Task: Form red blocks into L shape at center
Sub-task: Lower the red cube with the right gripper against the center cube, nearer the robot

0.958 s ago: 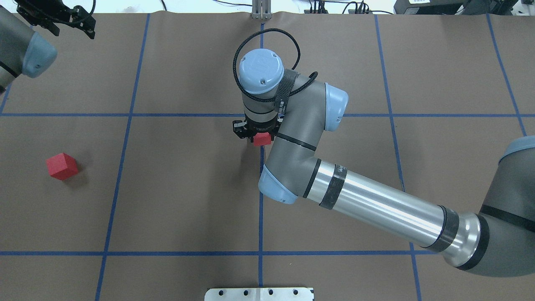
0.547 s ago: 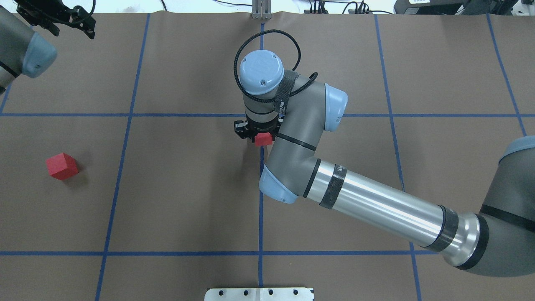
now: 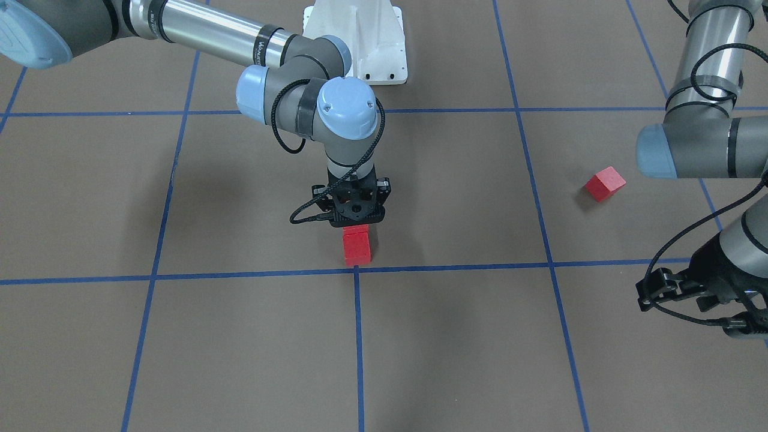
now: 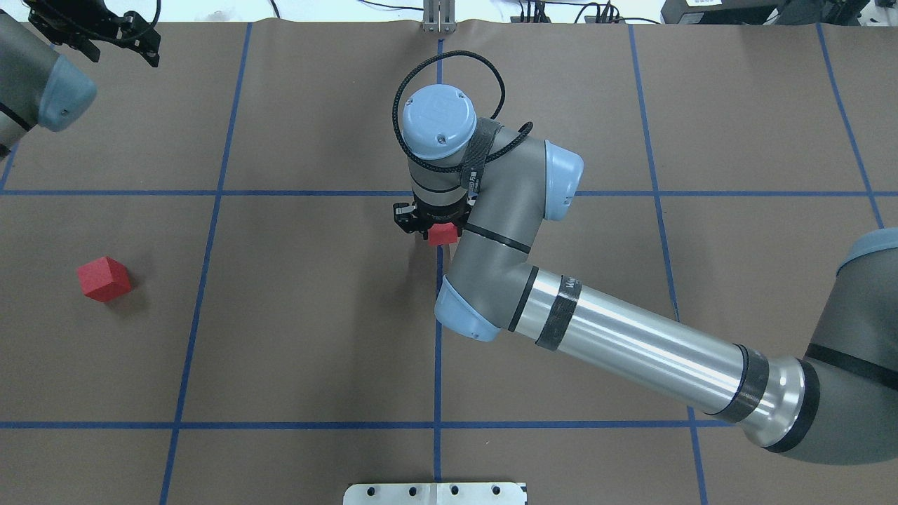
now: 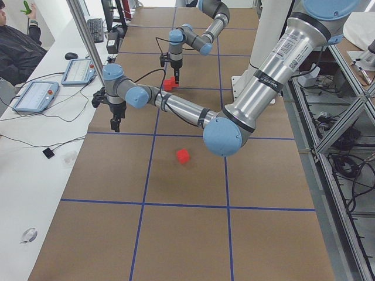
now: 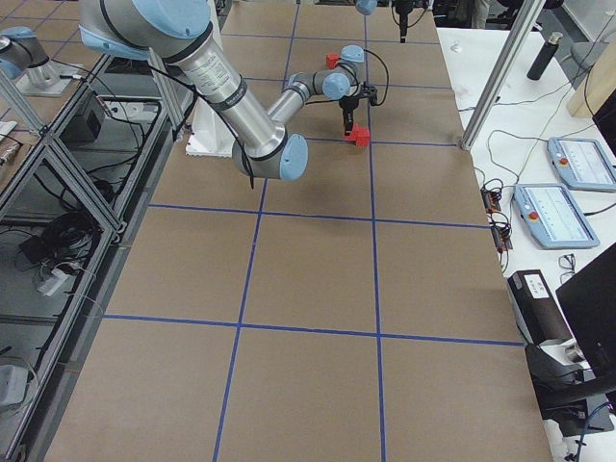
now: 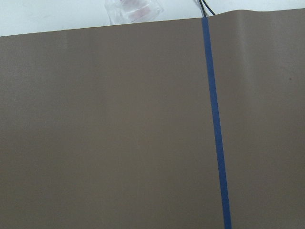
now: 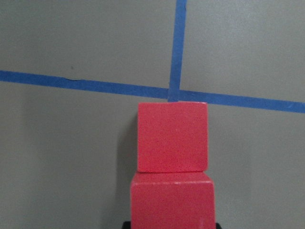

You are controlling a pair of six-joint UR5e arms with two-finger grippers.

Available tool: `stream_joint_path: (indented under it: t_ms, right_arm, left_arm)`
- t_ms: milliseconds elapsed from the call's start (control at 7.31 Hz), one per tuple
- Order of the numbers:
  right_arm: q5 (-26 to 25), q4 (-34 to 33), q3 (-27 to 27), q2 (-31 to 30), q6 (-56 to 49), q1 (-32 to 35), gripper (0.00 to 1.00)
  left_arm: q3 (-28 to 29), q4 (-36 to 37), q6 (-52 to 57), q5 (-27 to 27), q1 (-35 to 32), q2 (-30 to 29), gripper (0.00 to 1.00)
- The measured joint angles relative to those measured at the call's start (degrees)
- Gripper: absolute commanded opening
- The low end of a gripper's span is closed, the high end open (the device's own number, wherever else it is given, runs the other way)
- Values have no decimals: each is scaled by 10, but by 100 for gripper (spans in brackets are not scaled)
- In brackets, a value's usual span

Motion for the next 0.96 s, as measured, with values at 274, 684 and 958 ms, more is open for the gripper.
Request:
stream_joint_path:
  t_ms: [274, 684, 958]
  right_arm:
    - [-1, 1, -1, 0, 1, 0, 47]
    - [-1, 14, -10, 0, 1, 0, 47]
    - [-2, 31, -22, 0, 4, 0, 47]
  left_arm:
    - [1, 0, 0, 0, 0, 0, 100]
    - [1, 0, 0, 0, -1, 0, 100]
    - [2, 1, 0, 0, 0, 0, 100]
